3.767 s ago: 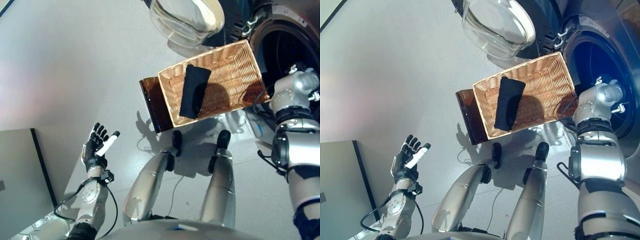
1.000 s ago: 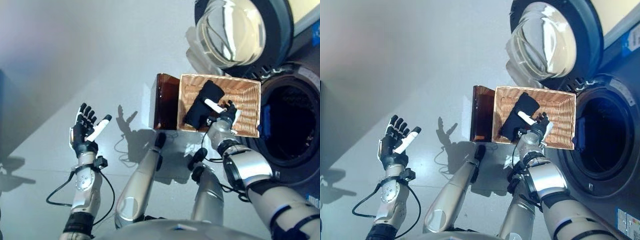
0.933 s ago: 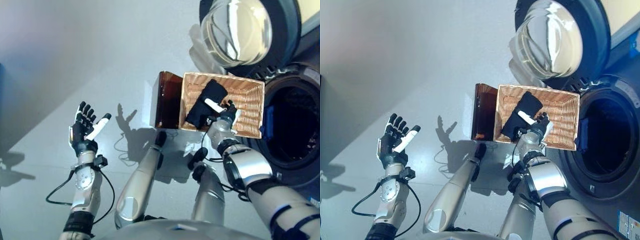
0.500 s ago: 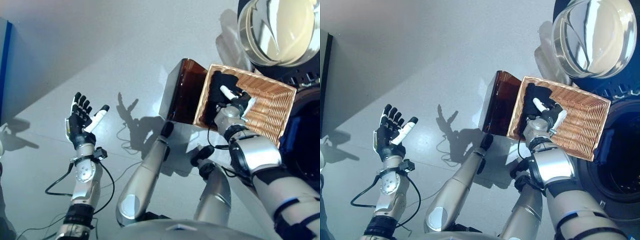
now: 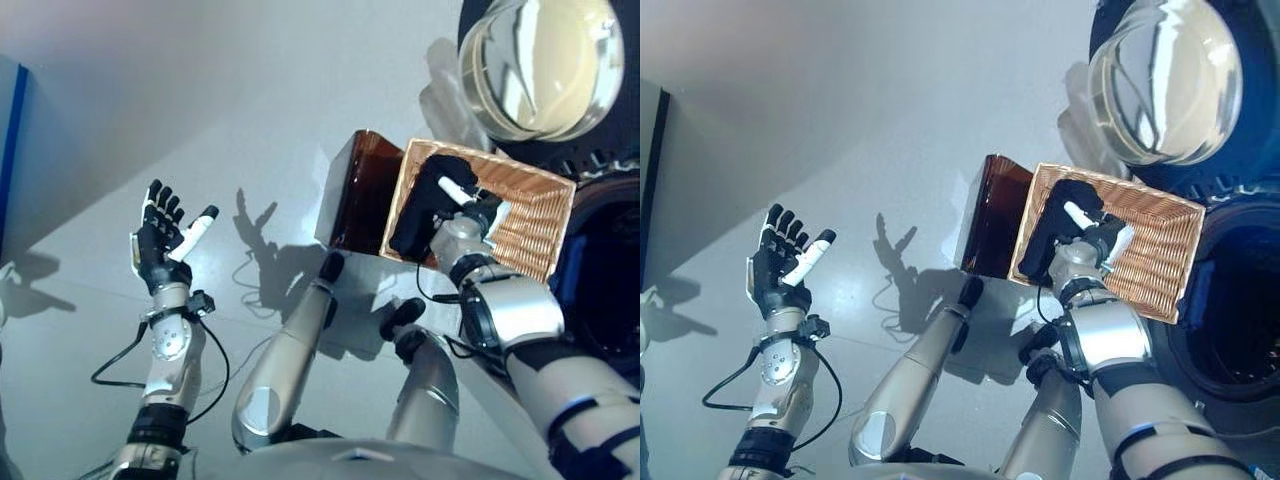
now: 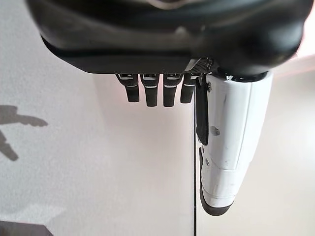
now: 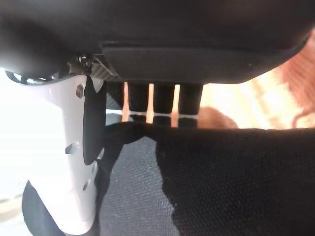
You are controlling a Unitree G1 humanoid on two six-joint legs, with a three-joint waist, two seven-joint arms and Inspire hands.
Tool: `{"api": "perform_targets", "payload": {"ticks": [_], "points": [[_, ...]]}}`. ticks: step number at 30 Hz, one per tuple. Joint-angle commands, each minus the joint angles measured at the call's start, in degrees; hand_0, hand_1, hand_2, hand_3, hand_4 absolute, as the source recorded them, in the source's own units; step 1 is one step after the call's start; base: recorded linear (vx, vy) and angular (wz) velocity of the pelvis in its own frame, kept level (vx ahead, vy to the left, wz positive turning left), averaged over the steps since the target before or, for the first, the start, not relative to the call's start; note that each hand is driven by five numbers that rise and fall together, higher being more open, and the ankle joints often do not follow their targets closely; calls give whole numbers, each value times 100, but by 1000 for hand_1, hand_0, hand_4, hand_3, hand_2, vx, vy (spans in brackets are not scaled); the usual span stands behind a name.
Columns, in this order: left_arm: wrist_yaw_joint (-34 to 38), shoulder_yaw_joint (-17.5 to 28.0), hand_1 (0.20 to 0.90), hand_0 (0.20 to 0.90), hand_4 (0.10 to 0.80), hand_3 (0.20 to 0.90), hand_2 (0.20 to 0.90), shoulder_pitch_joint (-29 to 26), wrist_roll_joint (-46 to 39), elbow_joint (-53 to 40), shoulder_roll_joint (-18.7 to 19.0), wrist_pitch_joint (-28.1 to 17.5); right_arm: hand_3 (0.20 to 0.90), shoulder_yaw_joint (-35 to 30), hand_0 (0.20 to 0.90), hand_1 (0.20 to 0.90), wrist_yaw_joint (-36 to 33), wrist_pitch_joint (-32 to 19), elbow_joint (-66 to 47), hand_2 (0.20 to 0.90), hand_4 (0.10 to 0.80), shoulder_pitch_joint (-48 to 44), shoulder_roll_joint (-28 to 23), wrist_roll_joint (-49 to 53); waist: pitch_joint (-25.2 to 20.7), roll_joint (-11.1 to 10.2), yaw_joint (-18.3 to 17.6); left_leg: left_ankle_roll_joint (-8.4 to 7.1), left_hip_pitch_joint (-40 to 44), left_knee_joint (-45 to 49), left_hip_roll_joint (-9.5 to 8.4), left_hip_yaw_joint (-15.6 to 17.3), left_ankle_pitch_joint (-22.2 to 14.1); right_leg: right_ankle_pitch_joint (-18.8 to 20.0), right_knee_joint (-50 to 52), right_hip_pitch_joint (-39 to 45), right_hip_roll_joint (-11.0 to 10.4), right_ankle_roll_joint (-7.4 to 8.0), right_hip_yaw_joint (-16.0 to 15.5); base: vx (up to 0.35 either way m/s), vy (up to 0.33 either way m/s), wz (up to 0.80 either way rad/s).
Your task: Pick up the clothes and place them into the washing machine
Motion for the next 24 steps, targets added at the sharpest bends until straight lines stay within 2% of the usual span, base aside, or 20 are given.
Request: {"api": "perform_targets", "payload": {"ticks": [1,5,6,11,12,14,16,17,20,24], "points": [[-144,399,900,900,800,900,900,340,-148,-319,243,-598,200,-38,200,200,-98,-295,-328,200,300,162,-580,-70,-474,332,-44,-251,-26,-605,-132,121,-71,-535,-68,426,259,-276,47,-9,6,-21],[-280,417,900,900,800,900,900,407,-321,-48,252,-609,200,-366,200,200,-67,-596,-647,200,300,572,-633,273,-614,397,-237,-252,295,-886,-93,218,2,-415,-390,704,298,-232,154,2,25,-22],[-312,424,900,900,800,900,900,457,-374,64,232,-616,200,-521,200,200,49,-849,-974,200,300,823,-535,574,-647,433,-369,-250,425,-970,-86,282,26,-339,-522,794,318,-203,229,-6,41,-15],[-434,396,900,900,800,900,900,560,-531,283,175,-632,200,-792,200,200,145,-1226,-1497,200,300,1346,-398,1054,-668,569,-556,-244,644,-1097,-60,410,64,-202,-802,999,355,-151,373,-15,35,-29],[-476,354,900,900,800,900,900,550,-594,354,107,-666,200,-981,200,200,340,-1537,-1947,200,300,1566,-217,1532,-655,649,-672,-249,689,-1128,-42,475,78,-176,-860,1007,364,-138,421,-19,19,-26],[-541,262,900,900,800,900,900,564,-648,388,72,-673,200,-1081,200,200,459,-1650,-2111,200,300,1770,-141,1758,-664,692,-708,-250,736,-1157,-44,494,89,-162,-890,1045,361,-129,447,-8,20,-17],[-641,82,900,900,800,900,900,649,-715,414,0,-664,200,-1331,200,200,545,-1847,-2119,200,300,1835,-158,2115,-683,884,-765,-238,792,-1188,-80,526,96,-153,-897,1046,350,-118,528,-1,42,-20],[-642,79,900,900,800,900,900,649,-715,415,-2,-665,200,-1331,200,200,549,-1847,-2116,200,300,1835,-162,2118,-684,886,-762,-238,793,-1188,-79,527,95,-152,-898,1046,350,-118,529,-8,36,-18],[-704,-98,900,900,800,900,900,762,-718,297,-69,-675,200,-1683,200,200,687,-2279,-2591,200,300,1981,95,2678,-724,1146,-838,-223,821,-1242,-89,567,111,-141,-909,1013,318,-95,628,11,44,-5],[-748,-275,900,900,800,900,900,863,-755,158,-119,-718,200,-1921,200,200,592,-2637,-2895,200,300,2072,255,2812,-799,1363,-871,-199,854,-1322,-109,614,138,-123,-933,993,311,-76,702,6,41,-7]]}}
